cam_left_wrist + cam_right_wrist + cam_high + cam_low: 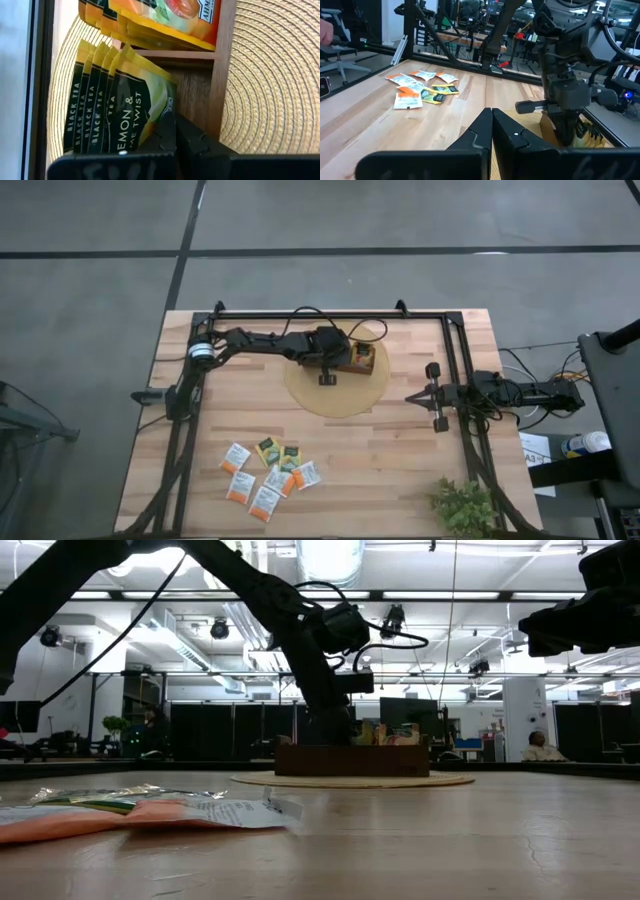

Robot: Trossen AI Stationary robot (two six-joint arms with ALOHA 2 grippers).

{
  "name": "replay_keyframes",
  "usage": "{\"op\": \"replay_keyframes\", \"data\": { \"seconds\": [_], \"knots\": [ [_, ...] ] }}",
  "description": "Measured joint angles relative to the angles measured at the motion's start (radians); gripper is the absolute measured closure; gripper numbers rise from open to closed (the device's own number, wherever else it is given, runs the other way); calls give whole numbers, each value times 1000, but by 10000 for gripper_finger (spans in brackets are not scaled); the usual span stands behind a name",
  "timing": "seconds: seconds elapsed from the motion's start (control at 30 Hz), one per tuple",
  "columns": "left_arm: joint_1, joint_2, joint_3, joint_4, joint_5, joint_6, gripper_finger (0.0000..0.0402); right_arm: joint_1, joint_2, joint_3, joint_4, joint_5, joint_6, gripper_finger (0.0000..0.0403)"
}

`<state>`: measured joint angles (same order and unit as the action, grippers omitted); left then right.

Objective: Pick & Place Tea
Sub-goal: Put the top green tea bag into the middle section of wooden organizer, then put the left green tea bag into the middle section of wooden organizer

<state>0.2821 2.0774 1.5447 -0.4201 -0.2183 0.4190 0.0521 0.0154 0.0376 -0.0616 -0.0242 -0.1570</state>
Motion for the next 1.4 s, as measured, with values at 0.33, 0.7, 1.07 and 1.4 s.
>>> {"op": "replay_keyframes", "data": {
  "seconds": [0.33,0.7,1.07,1.4],
  "knots": [
    [0,-22,51,-72,7,-4,402,0,0,0,0,0,0,394],
    [0,-22,54,-84,102,-30,400,0,0,0,0,0,0,394],
    [-17,-62,125,-258,43,-32,396,0,0,0,0,0,0,394],
    [-79,-232,105,-424,55,-165,396,0,0,0,0,0,0,394]
  ]
}}
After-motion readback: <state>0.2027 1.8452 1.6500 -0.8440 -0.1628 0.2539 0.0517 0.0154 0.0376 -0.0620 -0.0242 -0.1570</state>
